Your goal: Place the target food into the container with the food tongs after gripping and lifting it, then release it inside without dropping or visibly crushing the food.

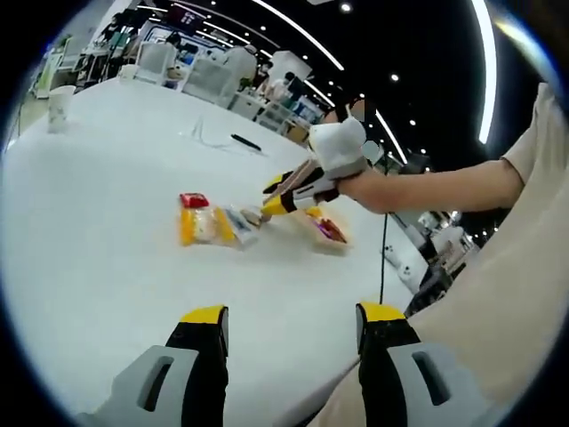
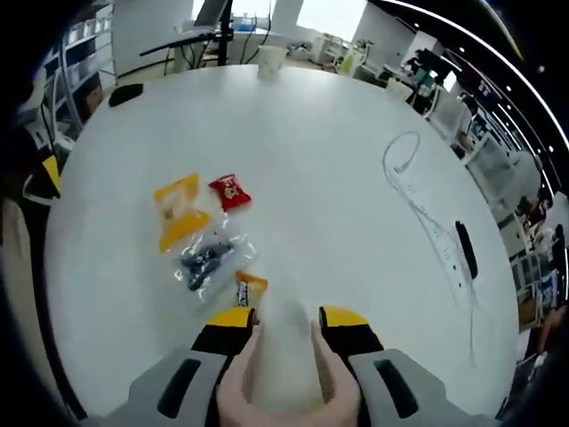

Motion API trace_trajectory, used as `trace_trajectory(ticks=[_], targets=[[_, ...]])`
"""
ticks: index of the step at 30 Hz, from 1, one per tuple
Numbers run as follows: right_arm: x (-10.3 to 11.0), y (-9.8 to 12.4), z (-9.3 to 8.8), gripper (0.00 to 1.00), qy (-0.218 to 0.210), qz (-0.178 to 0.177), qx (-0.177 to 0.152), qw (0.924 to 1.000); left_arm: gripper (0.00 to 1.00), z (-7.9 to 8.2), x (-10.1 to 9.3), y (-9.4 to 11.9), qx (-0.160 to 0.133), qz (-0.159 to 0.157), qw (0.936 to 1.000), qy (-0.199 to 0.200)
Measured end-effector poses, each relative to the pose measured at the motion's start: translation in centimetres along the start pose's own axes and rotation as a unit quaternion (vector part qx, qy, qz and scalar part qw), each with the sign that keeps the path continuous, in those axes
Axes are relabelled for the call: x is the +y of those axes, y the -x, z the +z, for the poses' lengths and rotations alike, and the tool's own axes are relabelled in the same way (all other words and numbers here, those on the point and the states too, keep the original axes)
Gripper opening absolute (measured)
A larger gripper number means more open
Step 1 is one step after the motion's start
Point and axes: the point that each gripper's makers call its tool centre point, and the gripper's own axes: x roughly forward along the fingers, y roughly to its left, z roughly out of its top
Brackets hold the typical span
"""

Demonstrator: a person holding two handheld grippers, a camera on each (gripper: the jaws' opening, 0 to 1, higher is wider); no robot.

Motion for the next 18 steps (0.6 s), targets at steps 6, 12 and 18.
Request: trace_trajectory(ticks=[6, 12, 18], targets=[[1.0, 0.0, 0.6, 0.28, 0.006, 0.011, 0.002, 0.9999, 0.57, -0.1, 0.1, 0.3, -0.002, 0.001, 1.0000, 0.000], [1.7, 0.0, 0.7, 0.28, 0.016, 0.018, 0.004, 0.9997, 0.57, -0.1, 0.1, 0.5, -0.006, 0.001, 1.0000, 0.000], [2.5, -0.2, 1.3, 0.28, 0.019, 0.061, -0.002, 0.9980, 0.57, -0.2, 0.2, 0.8, -0.010, 0.004, 0.9999, 0.003]])
